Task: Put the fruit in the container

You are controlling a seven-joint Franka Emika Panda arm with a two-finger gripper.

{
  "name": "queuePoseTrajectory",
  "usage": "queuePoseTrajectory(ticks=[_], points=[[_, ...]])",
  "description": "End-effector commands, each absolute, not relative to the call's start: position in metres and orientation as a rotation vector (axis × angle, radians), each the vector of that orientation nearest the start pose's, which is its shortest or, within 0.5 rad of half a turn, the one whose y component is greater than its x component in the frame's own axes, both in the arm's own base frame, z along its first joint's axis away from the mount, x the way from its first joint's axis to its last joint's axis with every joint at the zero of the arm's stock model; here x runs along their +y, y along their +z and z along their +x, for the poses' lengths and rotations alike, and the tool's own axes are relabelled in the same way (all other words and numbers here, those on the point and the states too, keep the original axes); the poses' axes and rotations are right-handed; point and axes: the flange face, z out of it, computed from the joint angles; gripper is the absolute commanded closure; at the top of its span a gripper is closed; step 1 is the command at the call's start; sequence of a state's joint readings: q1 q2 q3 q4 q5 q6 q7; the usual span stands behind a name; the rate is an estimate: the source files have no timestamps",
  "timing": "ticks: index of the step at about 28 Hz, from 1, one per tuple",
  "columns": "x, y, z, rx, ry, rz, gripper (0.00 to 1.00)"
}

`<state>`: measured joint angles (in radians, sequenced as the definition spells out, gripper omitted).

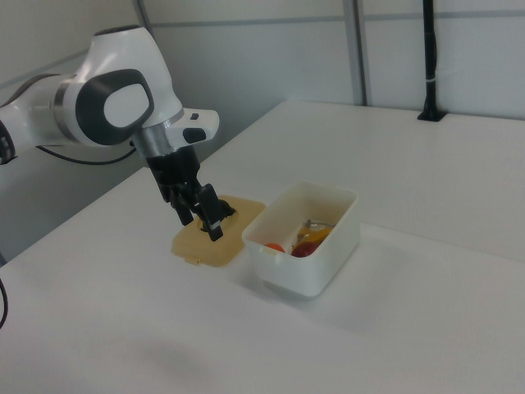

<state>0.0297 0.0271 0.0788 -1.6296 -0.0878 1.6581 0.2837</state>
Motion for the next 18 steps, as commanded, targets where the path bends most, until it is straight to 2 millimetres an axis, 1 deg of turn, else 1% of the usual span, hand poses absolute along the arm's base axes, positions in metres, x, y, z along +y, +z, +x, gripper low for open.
queuePoseTrajectory(ticks=[1, 7, 10, 14, 18], points=[[0.047, 0.599, 0.554, 0.241, 0.022, -3.196, 0.00], [0.043, 0.600, 0.554, 0.224, 0.019, -3.195, 0.00], [0.044, 0.599, 0.554, 0.183, 0.029, -3.182, 0.00], [0.033, 0.601, 0.555, 0.173, 0.027, -3.177, 0.00], [0.028, 0.603, 0.554, 0.151, 0.022, -3.180, 0.00]])
